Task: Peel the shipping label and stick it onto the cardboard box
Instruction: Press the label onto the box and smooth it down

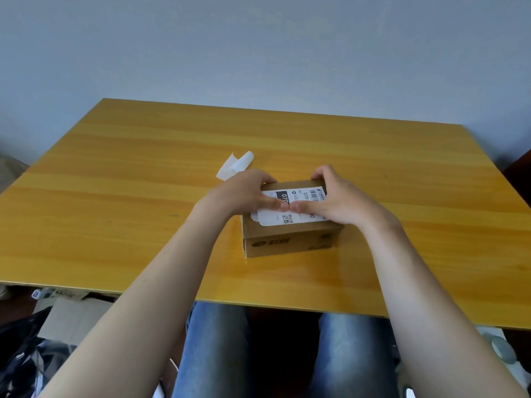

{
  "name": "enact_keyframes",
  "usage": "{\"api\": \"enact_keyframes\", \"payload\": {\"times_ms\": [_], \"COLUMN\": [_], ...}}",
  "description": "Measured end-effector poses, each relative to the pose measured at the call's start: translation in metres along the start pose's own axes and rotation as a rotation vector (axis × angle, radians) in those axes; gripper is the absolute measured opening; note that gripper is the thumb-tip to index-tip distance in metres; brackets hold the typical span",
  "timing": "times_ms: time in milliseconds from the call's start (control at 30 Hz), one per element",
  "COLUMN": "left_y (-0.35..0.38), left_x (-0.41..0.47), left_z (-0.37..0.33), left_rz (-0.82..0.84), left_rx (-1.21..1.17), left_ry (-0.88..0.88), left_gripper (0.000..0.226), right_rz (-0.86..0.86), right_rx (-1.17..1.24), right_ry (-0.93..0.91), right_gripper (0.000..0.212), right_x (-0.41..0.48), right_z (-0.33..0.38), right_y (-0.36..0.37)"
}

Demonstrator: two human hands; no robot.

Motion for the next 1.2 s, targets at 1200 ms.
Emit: {"api": "enact_keyframes", "payload": {"times_ms": [1200], "left_y": [0.014], "left_x": [0.011], "left_z": [-0.005], "left_rz": [-0.167], "left_rx": [-0.186], "left_ry": [0.003], "left_gripper": [0.024], "right_rz": [-0.149], "right_rx": [0.085], "right_ry": [0.019], "right_gripper": [0.045], "right_x": [0.015], "right_z": [-0.002], "right_y": [0.005]}}
Point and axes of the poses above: each hand's wrist, its own x-axis towards the middle knuckle, its own y-axis out of the palm, z = x × y, the point moved 3 cm from there along x, towards the middle knuckle, and after that the axes turned 5 degrees about y, right-handed, at the moved point
